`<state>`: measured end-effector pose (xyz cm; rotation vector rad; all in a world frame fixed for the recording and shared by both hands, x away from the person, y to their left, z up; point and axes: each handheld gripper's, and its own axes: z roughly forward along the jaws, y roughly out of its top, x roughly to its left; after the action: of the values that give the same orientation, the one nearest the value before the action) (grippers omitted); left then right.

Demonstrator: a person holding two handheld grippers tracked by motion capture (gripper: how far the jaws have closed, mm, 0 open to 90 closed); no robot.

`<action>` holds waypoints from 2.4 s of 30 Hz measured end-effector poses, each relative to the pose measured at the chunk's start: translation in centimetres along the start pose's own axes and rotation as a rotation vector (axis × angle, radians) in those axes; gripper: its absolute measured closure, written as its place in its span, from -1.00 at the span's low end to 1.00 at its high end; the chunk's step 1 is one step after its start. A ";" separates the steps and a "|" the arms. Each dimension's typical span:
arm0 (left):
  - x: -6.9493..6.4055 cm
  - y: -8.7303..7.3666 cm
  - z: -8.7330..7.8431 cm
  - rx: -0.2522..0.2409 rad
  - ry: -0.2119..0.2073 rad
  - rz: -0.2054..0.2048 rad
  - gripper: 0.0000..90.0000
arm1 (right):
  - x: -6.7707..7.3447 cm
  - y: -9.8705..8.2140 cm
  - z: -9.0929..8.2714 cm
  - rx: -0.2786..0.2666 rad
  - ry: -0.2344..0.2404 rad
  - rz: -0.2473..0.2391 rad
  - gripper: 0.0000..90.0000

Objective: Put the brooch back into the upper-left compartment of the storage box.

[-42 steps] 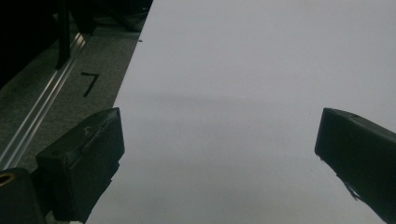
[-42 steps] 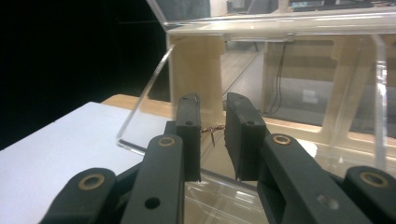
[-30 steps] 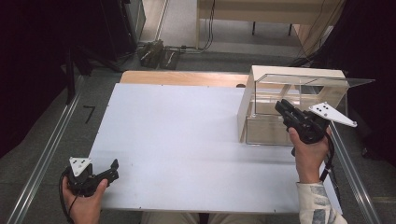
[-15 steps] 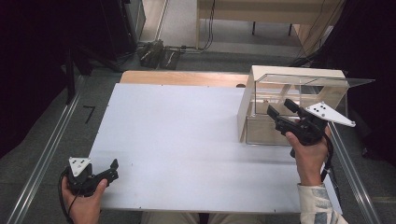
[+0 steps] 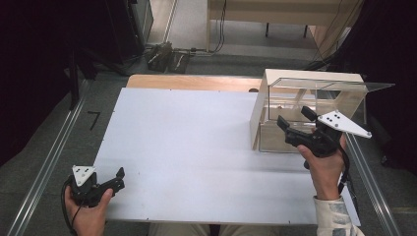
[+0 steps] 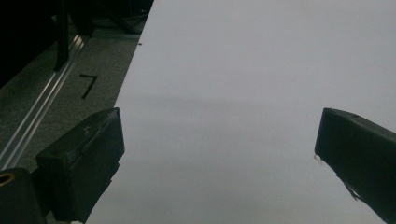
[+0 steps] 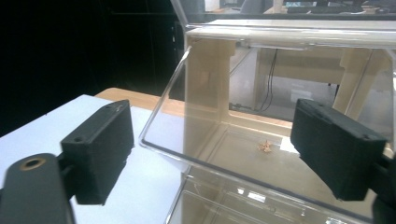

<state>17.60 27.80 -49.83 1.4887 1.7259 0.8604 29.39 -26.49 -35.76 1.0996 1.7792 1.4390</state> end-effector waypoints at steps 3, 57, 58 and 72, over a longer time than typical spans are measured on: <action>0.0 0.0 0.0 -0.001 -0.002 -0.003 -0.95 | 0.3 0.0 -0.1 -0.003 0.000 -0.007 -0.82; 0.0 0.2 -0.3 -0.014 -0.021 0.006 -0.95 | 0.4 -4.2 -3.8 0.072 -0.043 -0.045 -0.87; 0.0 0.2 -0.3 -0.014 -0.021 0.007 -0.95 | 0.4 -4.3 -3.8 0.074 -0.042 -0.047 -0.87; 0.0 0.2 -0.3 -0.014 -0.022 0.009 -0.95 | 0.0 -6.2 -4.4 0.124 -0.059 -0.050 -0.87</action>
<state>17.45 27.78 -49.52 1.4926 1.6948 0.8563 24.18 -29.05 -40.76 1.1394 1.8616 1.2689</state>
